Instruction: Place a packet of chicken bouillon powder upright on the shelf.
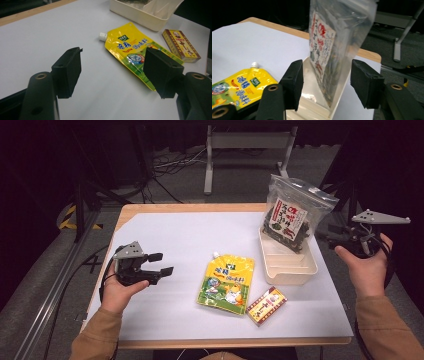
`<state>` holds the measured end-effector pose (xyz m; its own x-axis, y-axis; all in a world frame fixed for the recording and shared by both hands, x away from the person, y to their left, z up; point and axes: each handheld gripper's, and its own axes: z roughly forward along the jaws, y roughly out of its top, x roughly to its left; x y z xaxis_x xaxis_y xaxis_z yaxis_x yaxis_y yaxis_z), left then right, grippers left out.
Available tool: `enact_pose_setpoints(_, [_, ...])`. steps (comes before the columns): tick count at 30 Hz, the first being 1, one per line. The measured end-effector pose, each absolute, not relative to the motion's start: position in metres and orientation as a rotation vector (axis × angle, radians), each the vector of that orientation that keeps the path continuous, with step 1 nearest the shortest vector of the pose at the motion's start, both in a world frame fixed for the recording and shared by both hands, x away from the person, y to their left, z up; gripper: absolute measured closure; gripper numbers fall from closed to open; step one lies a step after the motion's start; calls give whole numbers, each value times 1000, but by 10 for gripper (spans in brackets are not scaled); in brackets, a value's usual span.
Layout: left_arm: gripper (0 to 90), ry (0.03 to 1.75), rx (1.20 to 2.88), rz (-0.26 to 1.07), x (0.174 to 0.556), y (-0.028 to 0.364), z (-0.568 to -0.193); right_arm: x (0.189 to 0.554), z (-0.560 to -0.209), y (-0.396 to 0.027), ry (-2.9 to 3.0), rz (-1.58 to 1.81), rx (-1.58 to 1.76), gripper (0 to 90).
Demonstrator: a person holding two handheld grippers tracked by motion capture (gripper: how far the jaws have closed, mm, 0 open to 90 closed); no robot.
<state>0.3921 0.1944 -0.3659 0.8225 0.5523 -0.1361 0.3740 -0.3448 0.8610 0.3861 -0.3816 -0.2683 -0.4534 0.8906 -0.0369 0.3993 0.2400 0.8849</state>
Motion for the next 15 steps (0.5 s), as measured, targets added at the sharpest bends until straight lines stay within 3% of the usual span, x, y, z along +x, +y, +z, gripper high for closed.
enact_pose_setpoints(15, [272,680,2004,169,392,175,-369,363,-311,-358,2134,1247,1020,423])
